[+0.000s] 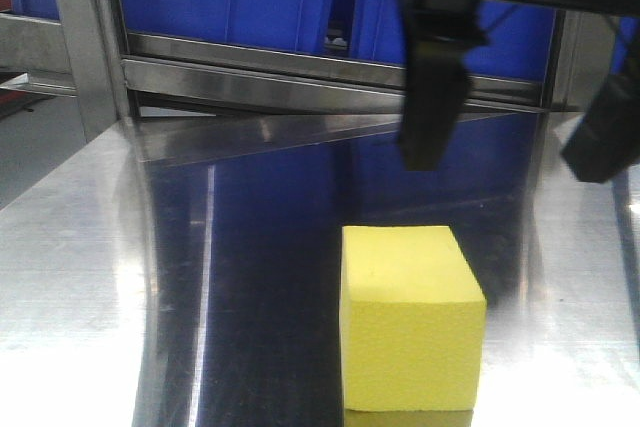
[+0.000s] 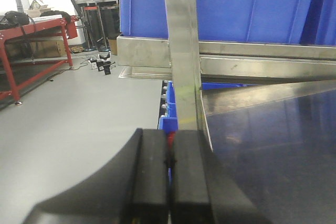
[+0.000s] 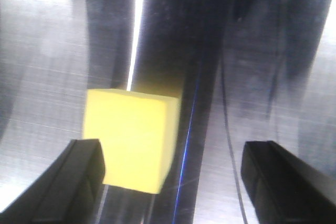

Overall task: Place yellow foam block on left shelf second layer
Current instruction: 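Lower the open right gripper over the yellow foam block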

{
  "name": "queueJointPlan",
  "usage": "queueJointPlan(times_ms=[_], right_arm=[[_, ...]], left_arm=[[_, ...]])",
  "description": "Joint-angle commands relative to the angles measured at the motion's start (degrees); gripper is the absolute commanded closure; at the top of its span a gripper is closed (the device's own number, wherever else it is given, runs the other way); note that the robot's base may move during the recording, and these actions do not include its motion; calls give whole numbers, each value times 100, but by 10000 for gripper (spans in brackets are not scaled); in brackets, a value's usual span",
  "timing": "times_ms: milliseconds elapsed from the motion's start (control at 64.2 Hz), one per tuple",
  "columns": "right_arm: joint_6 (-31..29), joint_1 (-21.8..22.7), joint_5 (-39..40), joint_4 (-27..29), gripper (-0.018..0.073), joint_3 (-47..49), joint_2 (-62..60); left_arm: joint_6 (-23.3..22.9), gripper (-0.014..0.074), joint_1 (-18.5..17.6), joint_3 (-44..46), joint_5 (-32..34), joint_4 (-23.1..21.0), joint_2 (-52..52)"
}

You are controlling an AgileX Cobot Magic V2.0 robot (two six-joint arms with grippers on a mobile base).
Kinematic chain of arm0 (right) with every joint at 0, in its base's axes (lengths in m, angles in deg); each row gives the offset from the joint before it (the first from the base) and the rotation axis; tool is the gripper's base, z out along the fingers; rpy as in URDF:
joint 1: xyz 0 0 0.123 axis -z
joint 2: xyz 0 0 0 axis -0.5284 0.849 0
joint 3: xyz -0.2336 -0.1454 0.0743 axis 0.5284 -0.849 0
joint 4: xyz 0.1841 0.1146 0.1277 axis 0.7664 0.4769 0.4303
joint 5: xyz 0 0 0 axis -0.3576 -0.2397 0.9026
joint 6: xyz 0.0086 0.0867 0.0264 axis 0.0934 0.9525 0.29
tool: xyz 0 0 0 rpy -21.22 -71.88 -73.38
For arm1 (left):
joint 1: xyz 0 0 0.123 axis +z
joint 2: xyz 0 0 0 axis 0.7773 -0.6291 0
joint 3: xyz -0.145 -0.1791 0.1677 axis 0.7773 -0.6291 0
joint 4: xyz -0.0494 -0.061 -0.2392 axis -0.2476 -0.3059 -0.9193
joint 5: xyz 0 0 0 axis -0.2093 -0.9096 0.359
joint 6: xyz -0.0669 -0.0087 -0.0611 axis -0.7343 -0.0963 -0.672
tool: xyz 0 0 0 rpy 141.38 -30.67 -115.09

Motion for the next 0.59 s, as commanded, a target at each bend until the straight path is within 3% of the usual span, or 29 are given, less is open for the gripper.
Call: queueJointPlan(times_ms=[0, 218, 577], right_arm=[[154, -149, 21, -158, -64, 396, 79], [582, -371, 0, -158, -64, 539, 497], [686, -597, 255, -197, -64, 605, 876]], left_arm=[[-18, 472, 5, -151, 463, -62, 122], [-18, 472, 5, -151, 463, -62, 122], [-18, 472, 5, -151, 463, -62, 122]])
